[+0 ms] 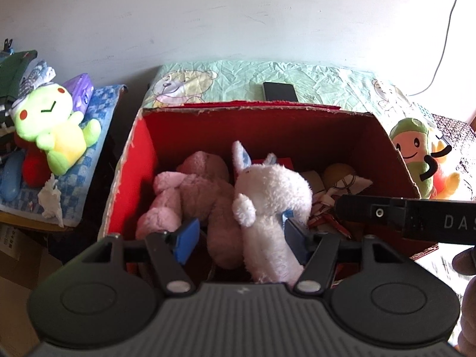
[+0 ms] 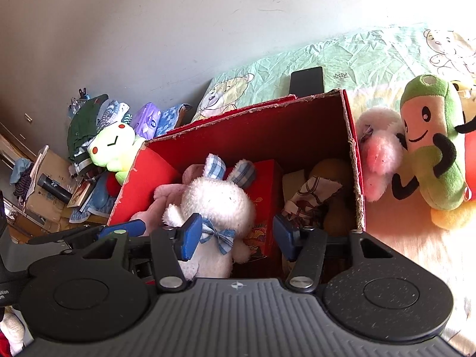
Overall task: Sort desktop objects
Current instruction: 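Open the right tool and release the white bunny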
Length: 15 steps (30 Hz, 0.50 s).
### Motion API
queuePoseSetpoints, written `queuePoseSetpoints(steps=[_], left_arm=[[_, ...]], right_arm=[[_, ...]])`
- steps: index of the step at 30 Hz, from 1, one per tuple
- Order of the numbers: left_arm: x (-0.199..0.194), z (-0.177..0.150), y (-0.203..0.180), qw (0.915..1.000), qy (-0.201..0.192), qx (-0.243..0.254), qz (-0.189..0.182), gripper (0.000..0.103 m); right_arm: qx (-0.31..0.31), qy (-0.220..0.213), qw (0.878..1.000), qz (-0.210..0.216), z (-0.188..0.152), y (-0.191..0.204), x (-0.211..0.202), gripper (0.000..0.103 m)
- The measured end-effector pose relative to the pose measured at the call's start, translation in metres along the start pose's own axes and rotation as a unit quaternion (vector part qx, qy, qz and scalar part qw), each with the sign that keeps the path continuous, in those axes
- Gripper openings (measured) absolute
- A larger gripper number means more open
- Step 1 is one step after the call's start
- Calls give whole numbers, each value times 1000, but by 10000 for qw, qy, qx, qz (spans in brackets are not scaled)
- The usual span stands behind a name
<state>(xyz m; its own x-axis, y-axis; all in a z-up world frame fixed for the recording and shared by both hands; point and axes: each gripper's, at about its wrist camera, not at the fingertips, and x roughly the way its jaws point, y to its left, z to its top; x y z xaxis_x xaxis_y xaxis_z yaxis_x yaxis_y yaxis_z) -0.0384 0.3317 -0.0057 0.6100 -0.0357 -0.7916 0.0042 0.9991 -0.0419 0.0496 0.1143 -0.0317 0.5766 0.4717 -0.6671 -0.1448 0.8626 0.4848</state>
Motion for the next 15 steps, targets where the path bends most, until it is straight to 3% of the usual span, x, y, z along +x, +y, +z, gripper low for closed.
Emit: queuePoseSetpoints(steps=[15], left_arm=[[1, -5, -2, 9995, 54, -151, 266, 65]], right_arm=[[-224, -33, 9996, -197, -11, 2, -8, 56]])
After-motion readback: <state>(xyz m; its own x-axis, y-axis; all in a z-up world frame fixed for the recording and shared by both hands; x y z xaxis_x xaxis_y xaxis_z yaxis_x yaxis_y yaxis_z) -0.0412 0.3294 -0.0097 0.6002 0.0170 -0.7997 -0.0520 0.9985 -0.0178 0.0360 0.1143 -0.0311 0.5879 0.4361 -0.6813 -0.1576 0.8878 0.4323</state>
